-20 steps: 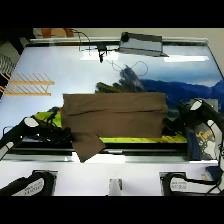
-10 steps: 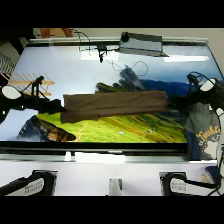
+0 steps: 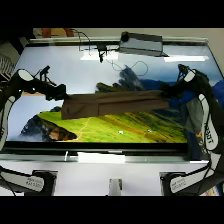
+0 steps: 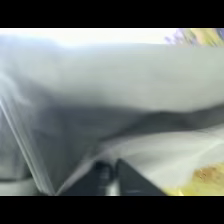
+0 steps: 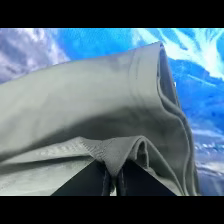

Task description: Fold the shirts.

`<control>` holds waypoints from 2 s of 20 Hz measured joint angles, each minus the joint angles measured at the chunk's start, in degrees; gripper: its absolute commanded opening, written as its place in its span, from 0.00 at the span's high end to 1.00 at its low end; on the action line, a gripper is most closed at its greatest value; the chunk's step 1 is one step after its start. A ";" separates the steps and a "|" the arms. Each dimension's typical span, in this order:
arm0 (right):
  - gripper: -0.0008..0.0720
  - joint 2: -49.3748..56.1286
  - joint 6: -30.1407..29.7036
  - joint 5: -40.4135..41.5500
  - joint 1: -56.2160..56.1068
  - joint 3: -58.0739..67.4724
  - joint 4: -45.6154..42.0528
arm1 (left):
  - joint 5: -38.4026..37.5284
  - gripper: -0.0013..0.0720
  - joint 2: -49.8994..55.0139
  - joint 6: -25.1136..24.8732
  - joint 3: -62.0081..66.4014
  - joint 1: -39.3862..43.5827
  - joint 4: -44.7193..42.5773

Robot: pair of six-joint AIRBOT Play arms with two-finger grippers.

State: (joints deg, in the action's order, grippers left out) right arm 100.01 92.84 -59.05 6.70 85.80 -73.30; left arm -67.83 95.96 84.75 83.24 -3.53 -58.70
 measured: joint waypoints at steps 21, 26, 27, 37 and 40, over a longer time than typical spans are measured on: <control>0.54 7.45 -3.63 -4.63 6.51 1.01 14.16 | -6.29 0.09 -11.45 1.53 2.75 5.49 3.43; 0.95 7.89 -4.09 -5.64 6.47 0.92 18.53 | -4.15 0.26 -11.76 1.51 2.75 11.91 5.25; 0.95 7.67 -4.70 -6.08 6.49 0.92 19.15 | -3.50 0.66 -11.56 1.55 2.73 13.11 5.38; 0.95 -14.12 -9.75 -20.06 6.51 0.98 21.66 | 13.97 0.93 0.07 4.85 2.62 29.90 9.01; 0.95 -22.73 -7.76 -26.03 6.54 0.98 21.66 | 19.04 0.93 5.77 5.35 2.62 33.66 16.35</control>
State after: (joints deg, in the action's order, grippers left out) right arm 77.28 85.08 -85.08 13.23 86.78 -51.64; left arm -48.80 101.73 90.11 85.86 30.13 -42.35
